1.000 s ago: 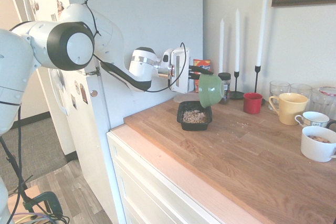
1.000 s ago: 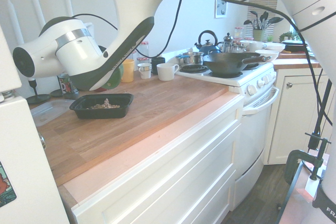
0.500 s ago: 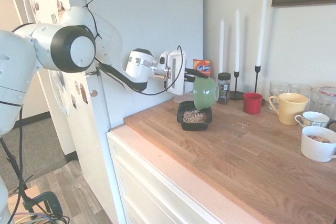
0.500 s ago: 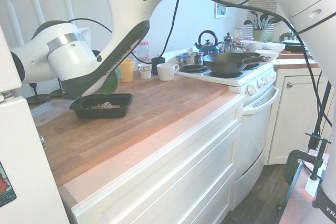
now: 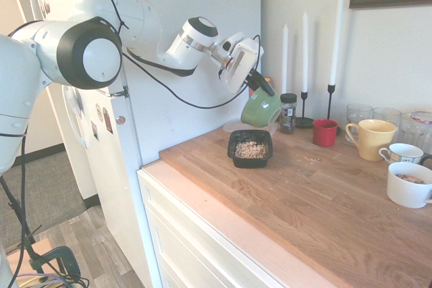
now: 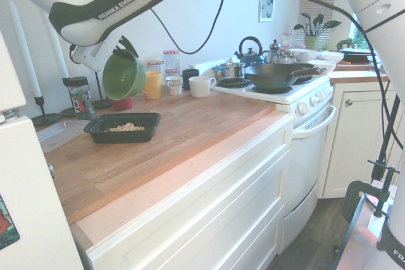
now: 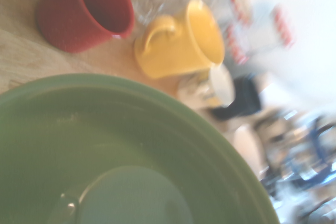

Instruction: Pour the cereal into the box

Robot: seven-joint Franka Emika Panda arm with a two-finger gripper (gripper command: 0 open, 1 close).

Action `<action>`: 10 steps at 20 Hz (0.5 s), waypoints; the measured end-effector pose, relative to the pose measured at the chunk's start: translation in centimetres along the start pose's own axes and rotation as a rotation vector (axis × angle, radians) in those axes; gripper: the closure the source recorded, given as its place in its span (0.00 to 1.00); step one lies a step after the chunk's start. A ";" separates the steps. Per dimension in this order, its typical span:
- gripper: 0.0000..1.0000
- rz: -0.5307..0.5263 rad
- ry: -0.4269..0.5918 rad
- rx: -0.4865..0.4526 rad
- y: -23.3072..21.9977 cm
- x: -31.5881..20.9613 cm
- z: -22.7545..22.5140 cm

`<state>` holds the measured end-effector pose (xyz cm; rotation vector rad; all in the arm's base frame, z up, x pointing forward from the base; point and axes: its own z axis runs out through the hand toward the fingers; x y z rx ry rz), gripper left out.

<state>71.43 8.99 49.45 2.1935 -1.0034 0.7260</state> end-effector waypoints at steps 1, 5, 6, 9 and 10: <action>1.00 0.019 -0.067 0.023 1.0 1.1 1.3; 1.00 0.090 -0.319 0.122 3.7 3.3 7.3; 1.00 0.108 -0.377 0.148 4.5 3.7 8.9; 1.00 0.167 -0.543 0.234 8.1 5.1 13.8; 1.00 0.187 -0.592 0.264 9.5 5.5 15.3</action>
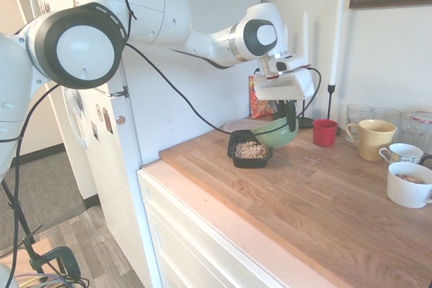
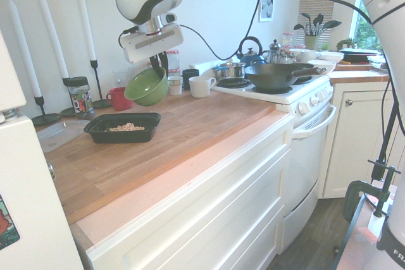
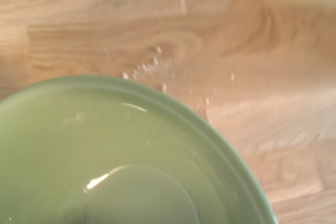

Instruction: Pour the cereal into the box

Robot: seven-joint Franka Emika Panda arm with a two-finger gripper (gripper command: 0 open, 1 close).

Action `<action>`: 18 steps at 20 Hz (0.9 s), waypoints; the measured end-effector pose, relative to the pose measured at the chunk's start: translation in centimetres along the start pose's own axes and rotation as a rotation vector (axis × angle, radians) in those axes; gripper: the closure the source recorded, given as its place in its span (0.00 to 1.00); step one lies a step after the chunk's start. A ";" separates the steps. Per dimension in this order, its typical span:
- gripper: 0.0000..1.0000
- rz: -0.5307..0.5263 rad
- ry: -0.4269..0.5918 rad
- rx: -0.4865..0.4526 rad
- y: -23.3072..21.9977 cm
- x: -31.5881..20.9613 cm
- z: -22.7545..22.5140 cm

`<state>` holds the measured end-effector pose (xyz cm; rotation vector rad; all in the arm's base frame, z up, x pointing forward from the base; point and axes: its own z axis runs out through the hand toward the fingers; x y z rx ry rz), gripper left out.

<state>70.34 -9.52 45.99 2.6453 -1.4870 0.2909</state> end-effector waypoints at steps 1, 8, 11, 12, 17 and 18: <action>1.00 0.015 -0.046 0.031 1.5 1.3 0.5; 1.00 0.094 -0.310 0.247 9.1 6.0 6.0; 1.00 0.121 -0.329 0.258 11.5 7.9 7.9; 1.00 0.133 -0.331 0.255 12.4 8.5 8.7; 1.00 0.169 -0.345 0.246 14.7 11.2 11.9; 1.00 0.171 -0.345 0.245 14.7 11.7 12.1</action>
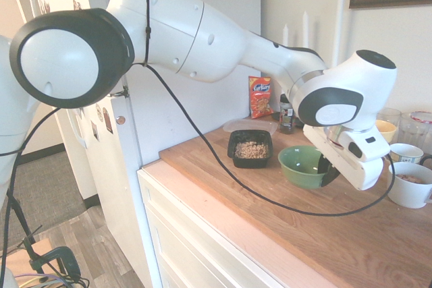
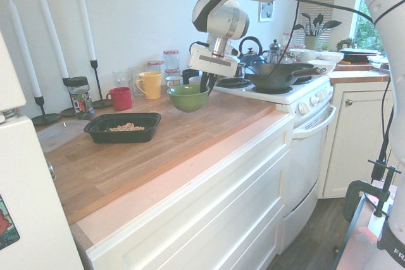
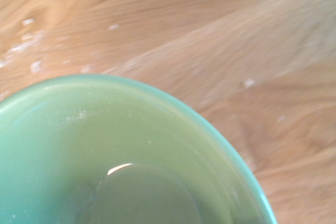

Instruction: Pour the cereal into the box

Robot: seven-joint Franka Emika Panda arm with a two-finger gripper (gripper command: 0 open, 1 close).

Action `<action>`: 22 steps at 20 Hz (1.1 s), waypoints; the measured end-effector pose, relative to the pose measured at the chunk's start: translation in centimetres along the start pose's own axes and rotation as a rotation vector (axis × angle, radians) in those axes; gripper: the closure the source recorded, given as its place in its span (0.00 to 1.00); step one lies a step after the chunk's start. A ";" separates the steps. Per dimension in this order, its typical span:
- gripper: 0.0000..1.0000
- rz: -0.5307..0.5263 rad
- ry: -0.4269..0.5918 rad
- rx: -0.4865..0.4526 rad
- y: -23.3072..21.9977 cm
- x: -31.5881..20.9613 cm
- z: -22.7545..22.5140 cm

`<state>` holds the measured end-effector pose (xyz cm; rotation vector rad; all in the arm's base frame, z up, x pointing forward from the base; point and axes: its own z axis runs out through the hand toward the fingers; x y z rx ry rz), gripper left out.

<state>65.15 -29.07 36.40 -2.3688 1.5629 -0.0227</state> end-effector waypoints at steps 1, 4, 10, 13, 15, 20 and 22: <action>1.00 0.001 0.002 0.000 -0.1 0.5 0.1; 1.00 0.001 0.000 -0.004 -0.4 1.8 0.4; 1.00 0.013 0.010 -0.007 -0.1 4.0 1.3; 0.00 0.029 0.002 0.004 0.3 4.4 1.5; 0.00 0.034 -0.001 0.008 0.4 4.5 1.5; 0.00 0.033 -0.005 0.006 0.3 4.4 1.6; 0.00 0.034 -0.006 0.004 0.4 4.3 1.9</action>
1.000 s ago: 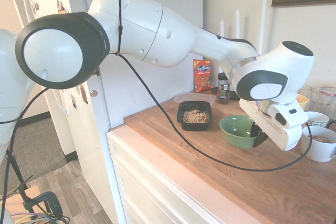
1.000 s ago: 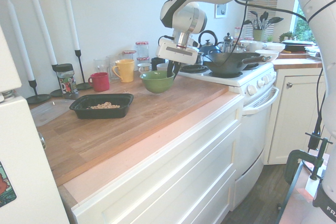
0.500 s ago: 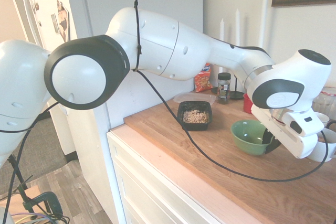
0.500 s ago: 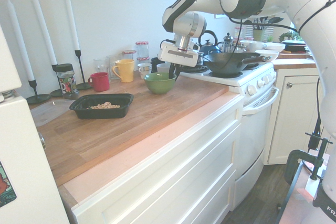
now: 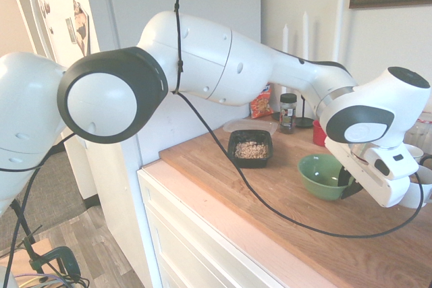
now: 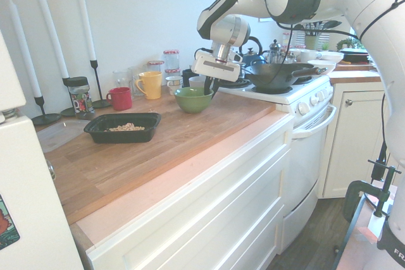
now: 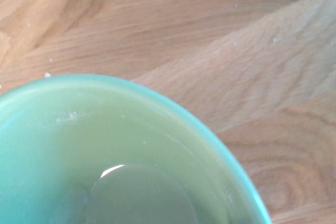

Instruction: Pour the cereal into the box

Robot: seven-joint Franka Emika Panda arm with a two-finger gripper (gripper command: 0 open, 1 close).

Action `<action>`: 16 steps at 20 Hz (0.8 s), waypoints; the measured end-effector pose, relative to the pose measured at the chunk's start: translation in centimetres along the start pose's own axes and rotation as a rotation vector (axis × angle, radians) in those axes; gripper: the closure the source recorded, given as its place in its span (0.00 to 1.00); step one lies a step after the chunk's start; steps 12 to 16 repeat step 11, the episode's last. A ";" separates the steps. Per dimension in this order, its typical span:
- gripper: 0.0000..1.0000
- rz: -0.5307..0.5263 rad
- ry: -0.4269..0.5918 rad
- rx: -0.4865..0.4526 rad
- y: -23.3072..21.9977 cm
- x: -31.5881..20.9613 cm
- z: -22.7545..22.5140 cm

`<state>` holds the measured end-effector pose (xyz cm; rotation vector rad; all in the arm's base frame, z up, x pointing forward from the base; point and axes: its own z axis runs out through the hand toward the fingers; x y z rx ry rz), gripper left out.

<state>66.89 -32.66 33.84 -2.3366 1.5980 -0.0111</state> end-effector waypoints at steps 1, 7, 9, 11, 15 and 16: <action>0.00 0.000 0.000 0.000 0.1 0.0 0.0; 0.00 -0.054 0.071 -0.016 -1.1 -1.9 -2.7; 0.00 -0.093 0.144 -0.055 -1.9 -3.7 -3.8; 0.00 -0.115 0.222 -0.098 -2.6 -5.8 -4.4; 0.00 -0.115 0.222 -0.098 -2.6 -5.8 -4.4; 0.00 -0.115 0.222 -0.098 -2.6 -5.8 -4.4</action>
